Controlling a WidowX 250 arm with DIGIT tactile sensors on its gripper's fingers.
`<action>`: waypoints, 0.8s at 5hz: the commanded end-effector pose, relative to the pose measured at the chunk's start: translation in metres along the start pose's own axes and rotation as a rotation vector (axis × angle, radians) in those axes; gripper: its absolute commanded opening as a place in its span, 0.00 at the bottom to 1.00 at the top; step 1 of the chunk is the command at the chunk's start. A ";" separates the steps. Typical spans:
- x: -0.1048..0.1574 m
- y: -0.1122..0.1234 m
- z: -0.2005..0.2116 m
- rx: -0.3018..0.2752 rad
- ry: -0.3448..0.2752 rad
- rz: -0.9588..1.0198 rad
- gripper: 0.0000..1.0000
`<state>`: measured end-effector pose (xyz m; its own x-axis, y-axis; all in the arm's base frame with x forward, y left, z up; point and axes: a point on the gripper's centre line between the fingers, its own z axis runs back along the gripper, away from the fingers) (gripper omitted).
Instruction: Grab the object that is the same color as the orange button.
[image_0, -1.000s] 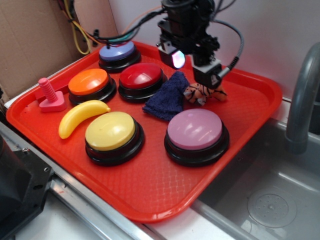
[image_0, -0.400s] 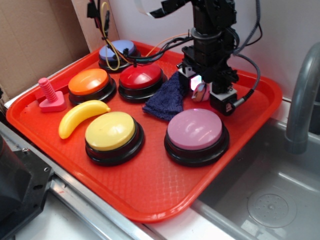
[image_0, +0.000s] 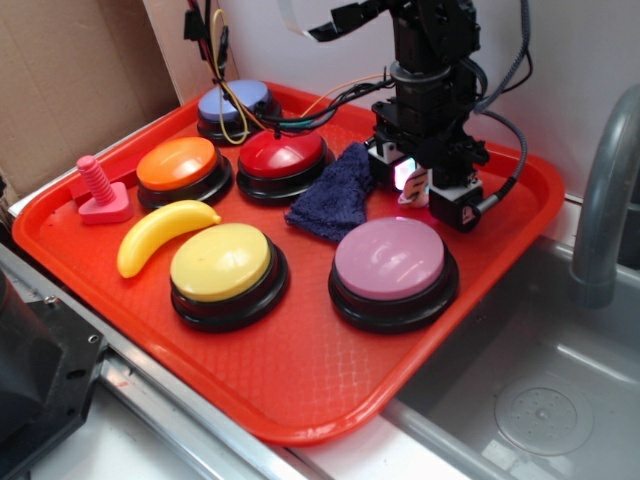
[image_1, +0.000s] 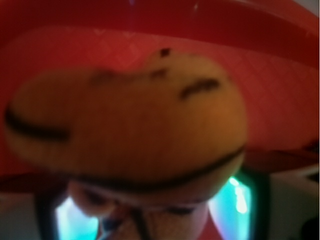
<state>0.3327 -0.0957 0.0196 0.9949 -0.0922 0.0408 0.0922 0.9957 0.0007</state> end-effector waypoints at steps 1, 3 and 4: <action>-0.012 0.017 0.065 -0.029 -0.075 0.128 0.00; -0.069 0.045 0.132 -0.050 -0.055 0.259 0.00; -0.117 0.058 0.159 -0.046 -0.017 0.292 0.00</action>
<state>0.2116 -0.0241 0.1642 0.9799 0.1991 0.0127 -0.1984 0.9791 -0.0445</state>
